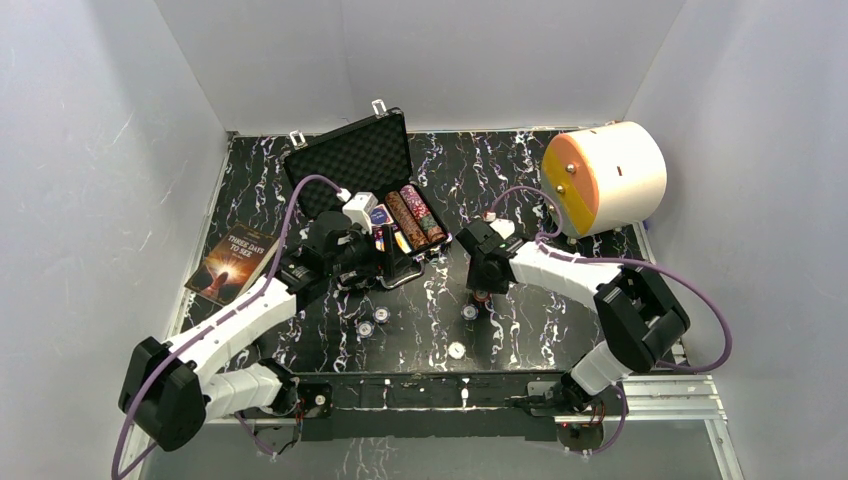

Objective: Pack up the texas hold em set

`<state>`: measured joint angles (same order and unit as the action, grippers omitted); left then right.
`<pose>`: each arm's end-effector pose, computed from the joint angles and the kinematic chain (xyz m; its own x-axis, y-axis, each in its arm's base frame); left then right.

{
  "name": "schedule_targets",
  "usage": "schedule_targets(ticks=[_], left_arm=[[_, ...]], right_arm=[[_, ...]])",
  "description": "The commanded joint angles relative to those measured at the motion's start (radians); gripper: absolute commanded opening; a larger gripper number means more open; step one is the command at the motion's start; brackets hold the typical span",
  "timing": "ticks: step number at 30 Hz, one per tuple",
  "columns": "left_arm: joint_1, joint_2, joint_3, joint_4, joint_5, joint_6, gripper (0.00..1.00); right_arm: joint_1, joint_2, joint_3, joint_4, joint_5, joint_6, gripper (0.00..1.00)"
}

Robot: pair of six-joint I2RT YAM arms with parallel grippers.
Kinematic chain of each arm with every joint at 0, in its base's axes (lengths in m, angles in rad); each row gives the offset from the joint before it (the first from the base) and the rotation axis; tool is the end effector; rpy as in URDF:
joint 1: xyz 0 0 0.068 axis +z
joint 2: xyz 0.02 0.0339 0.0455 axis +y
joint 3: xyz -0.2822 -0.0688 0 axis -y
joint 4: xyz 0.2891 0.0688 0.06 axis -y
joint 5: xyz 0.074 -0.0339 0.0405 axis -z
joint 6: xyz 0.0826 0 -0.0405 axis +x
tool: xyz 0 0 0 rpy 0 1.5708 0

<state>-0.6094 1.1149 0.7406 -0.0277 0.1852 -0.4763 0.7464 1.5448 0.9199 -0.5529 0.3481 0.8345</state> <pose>0.2616 -0.2011 0.2563 -0.6068 -0.1260 -0.7848 0.4764 0.7327 -0.4860 0.2690 0.2104 0.1351 -0.8573 0.1558 -0.4907 0.1383 0.9878 0.0721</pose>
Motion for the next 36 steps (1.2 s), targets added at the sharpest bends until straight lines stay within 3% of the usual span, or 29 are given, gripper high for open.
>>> schedule_targets(ticks=[1, 6, 13, 25, 36], left_arm=[[0.003, 0.013, -0.022, 0.033, 0.046, -0.025, 0.73], [0.004, 0.029, -0.066, 0.104, 0.099, -0.100, 0.73], [-0.011, 0.113, -0.183, 0.368, 0.223, -0.284, 0.67], [-0.156, 0.289, -0.241, 0.721, 0.092, -0.383, 0.60], [-0.184, 0.321, -0.256, 0.816, -0.047, -0.412, 0.42]], right_arm=[[-0.004, -0.049, 0.041, -0.010, 0.000, 0.011, 0.49], [-0.004, -0.083, 0.046, 0.012, -0.036, 0.011, 0.49], [-0.006, -0.135, 0.045, 0.079, -0.149, 0.088, 0.49], [-0.010, -0.178, 0.006, 0.199, -0.299, 0.192, 0.50], [-0.014, -0.183, -0.004, 0.236, -0.354, 0.214, 0.50]])
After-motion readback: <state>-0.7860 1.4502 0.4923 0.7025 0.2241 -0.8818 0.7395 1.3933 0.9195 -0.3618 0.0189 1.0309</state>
